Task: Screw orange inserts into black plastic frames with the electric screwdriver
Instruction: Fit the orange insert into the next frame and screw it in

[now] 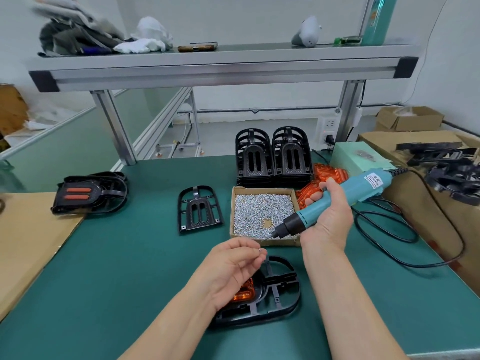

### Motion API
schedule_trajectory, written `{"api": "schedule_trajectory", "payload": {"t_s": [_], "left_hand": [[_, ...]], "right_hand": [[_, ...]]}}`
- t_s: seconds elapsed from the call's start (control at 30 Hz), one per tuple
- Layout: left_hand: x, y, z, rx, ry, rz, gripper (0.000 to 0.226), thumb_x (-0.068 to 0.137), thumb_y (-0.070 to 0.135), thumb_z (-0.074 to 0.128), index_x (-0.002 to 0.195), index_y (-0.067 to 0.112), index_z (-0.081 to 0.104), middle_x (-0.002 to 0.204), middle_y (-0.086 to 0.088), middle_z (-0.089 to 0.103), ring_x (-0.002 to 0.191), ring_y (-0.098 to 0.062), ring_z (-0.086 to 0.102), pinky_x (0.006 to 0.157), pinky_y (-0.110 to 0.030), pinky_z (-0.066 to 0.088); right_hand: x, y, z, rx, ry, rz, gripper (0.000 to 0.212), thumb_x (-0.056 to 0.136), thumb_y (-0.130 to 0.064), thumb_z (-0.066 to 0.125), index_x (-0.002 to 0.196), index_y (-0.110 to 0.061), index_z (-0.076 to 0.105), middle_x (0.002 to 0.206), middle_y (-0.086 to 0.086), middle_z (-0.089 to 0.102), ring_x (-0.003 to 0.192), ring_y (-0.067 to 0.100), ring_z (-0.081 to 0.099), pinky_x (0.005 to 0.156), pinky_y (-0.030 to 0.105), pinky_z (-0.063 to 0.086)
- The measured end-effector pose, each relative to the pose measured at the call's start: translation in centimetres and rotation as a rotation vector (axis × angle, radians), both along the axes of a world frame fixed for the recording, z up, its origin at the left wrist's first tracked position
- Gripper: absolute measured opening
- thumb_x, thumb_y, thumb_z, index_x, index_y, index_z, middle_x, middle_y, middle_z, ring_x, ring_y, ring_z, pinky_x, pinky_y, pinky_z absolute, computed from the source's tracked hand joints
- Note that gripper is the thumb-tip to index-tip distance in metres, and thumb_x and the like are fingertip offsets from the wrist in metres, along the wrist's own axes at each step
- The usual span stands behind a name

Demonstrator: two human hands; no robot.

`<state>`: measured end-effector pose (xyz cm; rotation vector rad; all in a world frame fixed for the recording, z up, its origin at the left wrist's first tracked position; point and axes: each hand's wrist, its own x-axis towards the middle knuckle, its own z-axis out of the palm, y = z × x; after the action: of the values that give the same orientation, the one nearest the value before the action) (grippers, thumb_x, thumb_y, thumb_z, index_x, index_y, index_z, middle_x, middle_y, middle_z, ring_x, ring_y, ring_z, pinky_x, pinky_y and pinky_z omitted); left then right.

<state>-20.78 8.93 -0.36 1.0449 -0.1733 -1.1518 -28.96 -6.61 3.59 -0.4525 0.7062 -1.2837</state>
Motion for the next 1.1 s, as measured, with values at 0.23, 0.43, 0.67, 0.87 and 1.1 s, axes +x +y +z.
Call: {"api": "schedule_trajectory", "payload": {"t_s": [0.23, 0.43, 0.67, 0.87, 1.1], "left_hand": [[-0.6, 0.4, 0.1, -0.019, 0.082, 0.067, 0.016, 0.078, -0.020, 0.062, 0.078, -0.005, 0.067, 0.077, -0.023, 0.069, 0.066, -0.022, 0.071, 0.057, -0.022, 0.058], [-0.7, 0.6, 0.3, -0.036, 0.114, 0.100, 0.019, 0.064, -0.012, 0.069, 0.081, -0.006, 0.066, 0.076, -0.020, 0.069, 0.069, -0.022, 0.072, 0.057, -0.022, 0.058], [-0.8, 0.8, 0.1, -0.007, 0.136, 0.126, 0.012, 0.081, -0.018, 0.062, 0.084, -0.006, 0.065, 0.077, -0.021, 0.069, 0.069, -0.021, 0.072, 0.056, -0.022, 0.058], [-1.0, 0.9, 0.0, -0.024, 0.160, 0.172, 0.013, 0.073, -0.017, 0.066, 0.081, -0.007, 0.066, 0.079, -0.023, 0.070, 0.069, -0.023, 0.073, 0.056, -0.023, 0.058], [-2.0, 0.9, -0.6, -0.064, 0.011, 0.273, 0.017, 0.080, -0.019, 0.064, 0.074, -0.002, 0.066, 0.078, -0.019, 0.070, 0.076, -0.024, 0.074, 0.064, -0.023, 0.059]], "right_hand": [[-0.1, 1.0, 0.0, -0.021, -0.026, 0.015, 0.028, 0.083, -0.020, 0.077, 0.104, -0.009, 0.062, 0.069, -0.001, 0.059, 0.056, 0.008, 0.057, 0.053, 0.021, 0.051], [-0.1, 1.6, 0.3, -0.050, 0.002, -0.002, 0.022, 0.083, -0.020, 0.076, 0.097, -0.010, 0.062, 0.057, -0.004, 0.057, 0.051, 0.007, 0.055, 0.052, 0.021, 0.050], [-0.2, 2.0, 0.3, -0.065, 0.001, -0.005, 0.026, 0.082, -0.020, 0.076, 0.100, -0.009, 0.061, 0.058, -0.004, 0.058, 0.052, 0.007, 0.056, 0.052, 0.021, 0.051], [-0.2, 2.5, 0.3, -0.094, 0.029, -0.014, 0.016, 0.084, -0.020, 0.075, 0.091, -0.014, 0.062, 0.058, -0.006, 0.060, 0.051, 0.007, 0.056, 0.053, 0.021, 0.051], [0.5, 3.0, 0.8, -0.107, 0.027, -0.048, 0.014, 0.086, -0.018, 0.075, 0.087, -0.016, 0.060, 0.056, -0.009, 0.060, 0.050, 0.005, 0.056, 0.053, 0.022, 0.049]]}}
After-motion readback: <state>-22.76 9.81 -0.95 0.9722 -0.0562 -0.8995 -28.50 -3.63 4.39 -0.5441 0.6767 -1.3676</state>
